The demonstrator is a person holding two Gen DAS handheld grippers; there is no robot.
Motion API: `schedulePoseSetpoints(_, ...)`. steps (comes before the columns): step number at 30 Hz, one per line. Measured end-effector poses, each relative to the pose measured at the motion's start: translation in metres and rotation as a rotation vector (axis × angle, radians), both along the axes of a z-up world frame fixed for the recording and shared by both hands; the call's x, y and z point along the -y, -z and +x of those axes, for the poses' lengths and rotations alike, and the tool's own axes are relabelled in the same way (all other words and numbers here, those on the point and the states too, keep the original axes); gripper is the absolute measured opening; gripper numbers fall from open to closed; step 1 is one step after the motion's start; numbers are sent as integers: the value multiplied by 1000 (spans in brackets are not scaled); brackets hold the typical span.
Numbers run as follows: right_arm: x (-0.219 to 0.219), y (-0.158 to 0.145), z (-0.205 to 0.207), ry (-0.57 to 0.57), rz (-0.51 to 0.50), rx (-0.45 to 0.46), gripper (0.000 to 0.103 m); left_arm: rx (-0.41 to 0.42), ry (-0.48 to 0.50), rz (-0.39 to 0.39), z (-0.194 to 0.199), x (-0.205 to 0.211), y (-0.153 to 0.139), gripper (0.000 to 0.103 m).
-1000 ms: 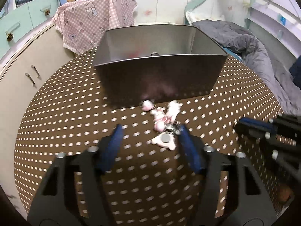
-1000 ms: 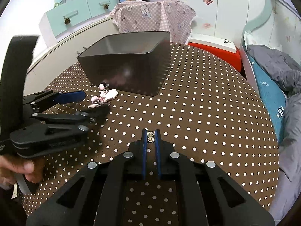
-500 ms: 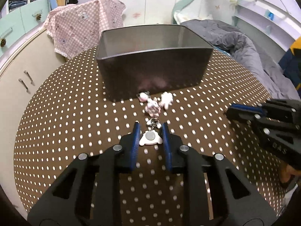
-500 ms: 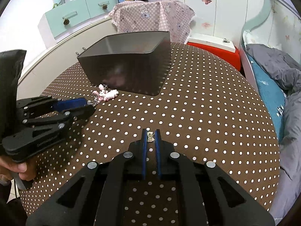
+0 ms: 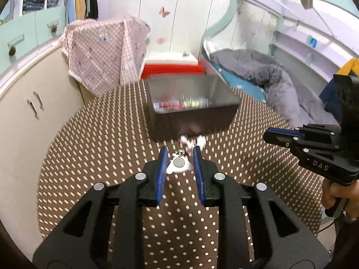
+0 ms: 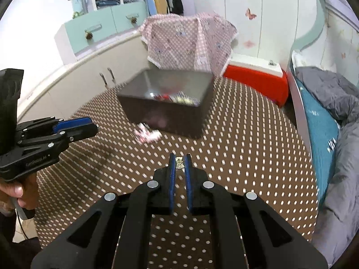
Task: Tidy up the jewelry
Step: 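Carry the bunny charm into the box with the left gripper and release it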
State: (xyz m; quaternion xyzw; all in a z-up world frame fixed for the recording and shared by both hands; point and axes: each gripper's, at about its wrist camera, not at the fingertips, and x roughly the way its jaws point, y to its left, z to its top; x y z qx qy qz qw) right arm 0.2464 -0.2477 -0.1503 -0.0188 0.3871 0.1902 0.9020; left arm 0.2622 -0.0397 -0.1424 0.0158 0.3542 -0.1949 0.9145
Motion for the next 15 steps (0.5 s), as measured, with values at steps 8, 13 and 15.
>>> schedulePoseSetpoints(8, -7, -74, 22, -38, 27, 143, 7, 124, 0, -33, 21, -8, -54, 23)
schedulePoseSetpoints(13, -10, -100, 54, -39, 51, 175, 7, 133, 0, -52, 48, -2, -73, 23)
schedulePoseSetpoints(15, -11, -103, 65, -46, 75, 168, 7, 119, 8, -60, 58, 2, -76, 23)
